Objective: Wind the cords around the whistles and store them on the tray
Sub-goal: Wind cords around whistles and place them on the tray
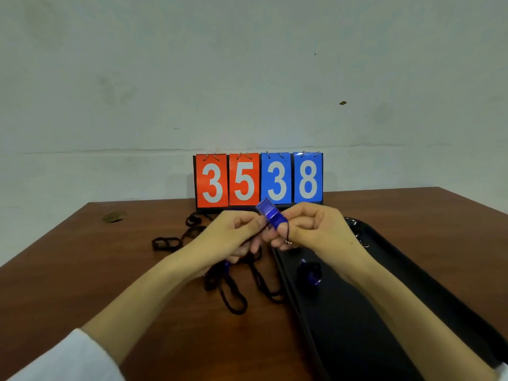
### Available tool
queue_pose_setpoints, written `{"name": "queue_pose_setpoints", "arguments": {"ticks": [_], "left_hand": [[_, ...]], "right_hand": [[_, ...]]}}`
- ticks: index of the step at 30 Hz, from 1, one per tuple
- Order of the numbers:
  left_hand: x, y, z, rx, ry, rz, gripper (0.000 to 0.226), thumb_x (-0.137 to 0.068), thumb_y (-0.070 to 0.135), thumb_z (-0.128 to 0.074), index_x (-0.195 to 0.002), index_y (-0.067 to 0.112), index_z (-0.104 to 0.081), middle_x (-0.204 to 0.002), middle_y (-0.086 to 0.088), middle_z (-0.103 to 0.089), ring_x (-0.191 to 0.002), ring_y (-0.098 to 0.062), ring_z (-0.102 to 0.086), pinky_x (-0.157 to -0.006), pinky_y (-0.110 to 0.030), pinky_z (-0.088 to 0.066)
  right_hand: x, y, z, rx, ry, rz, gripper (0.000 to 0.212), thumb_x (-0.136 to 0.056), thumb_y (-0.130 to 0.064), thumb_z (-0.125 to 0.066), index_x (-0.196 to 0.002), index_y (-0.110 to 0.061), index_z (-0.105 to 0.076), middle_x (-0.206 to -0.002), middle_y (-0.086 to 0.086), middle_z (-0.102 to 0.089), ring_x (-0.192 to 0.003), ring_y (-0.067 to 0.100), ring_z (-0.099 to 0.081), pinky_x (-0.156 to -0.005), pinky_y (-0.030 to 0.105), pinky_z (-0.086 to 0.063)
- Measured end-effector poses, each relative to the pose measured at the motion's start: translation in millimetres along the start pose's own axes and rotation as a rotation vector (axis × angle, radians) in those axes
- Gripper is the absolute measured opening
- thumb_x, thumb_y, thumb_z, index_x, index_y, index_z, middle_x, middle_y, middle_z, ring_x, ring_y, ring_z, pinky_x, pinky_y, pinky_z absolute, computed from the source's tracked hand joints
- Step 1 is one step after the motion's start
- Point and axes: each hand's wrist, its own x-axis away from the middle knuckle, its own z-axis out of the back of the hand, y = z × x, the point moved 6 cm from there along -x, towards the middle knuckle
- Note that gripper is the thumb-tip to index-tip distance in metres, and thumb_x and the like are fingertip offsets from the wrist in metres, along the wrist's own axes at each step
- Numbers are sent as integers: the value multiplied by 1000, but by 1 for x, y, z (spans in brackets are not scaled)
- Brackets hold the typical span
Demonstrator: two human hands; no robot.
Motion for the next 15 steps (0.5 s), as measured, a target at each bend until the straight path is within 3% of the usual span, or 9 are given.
{"name": "queue_pose_setpoints", "arguments": {"ticks": [4, 8, 12, 15], "left_hand": [[1, 0, -16, -2, -92, -13, 35, -96, 38, -43, -84, 9, -62, -56, -3, -50, -39, -9, -28, -38, -18, -21], [3, 8, -21, -176, -86, -46, 31, -97, 31, -43, -82, 12, -62, -53, 0, -53, -37, -4, -35, -39, -12, -30], [3, 18, -11, -339, -26, -108, 26, -91, 31, -54, -76, 13, -64, -50, 3, -54, -38, 0, -43, -45, -4, -35], [2, 19, 2, -389, 1, -106, 22, -84, 35, -64, -75, 15, -66, -60, -5, -63, -49, -6, -56, -52, -9, -44]], "right_hand": [[-1, 2, 17, -1, 212, 27, 16, -80, -10, -68, -93, -4, -61, -76, 7, -74, -69, 17, -71, -63, 21, -56], [1, 4, 23, 350, 330, 51, 20, -75, -22, -75, -89, -15, -63, -75, -3, -71, -68, 5, -68, -62, 13, -52], [0, 7, 18, 618, 236, 60, 22, -77, -23, -73, -97, -17, -65, -87, -7, -68, -80, 4, -64, -76, 21, -54], [-2, 11, 10, 690, 69, 10, 21, -77, -22, -73, -97, -22, -65, -89, -9, -68, -82, 3, -64, -80, 25, -55]]}}
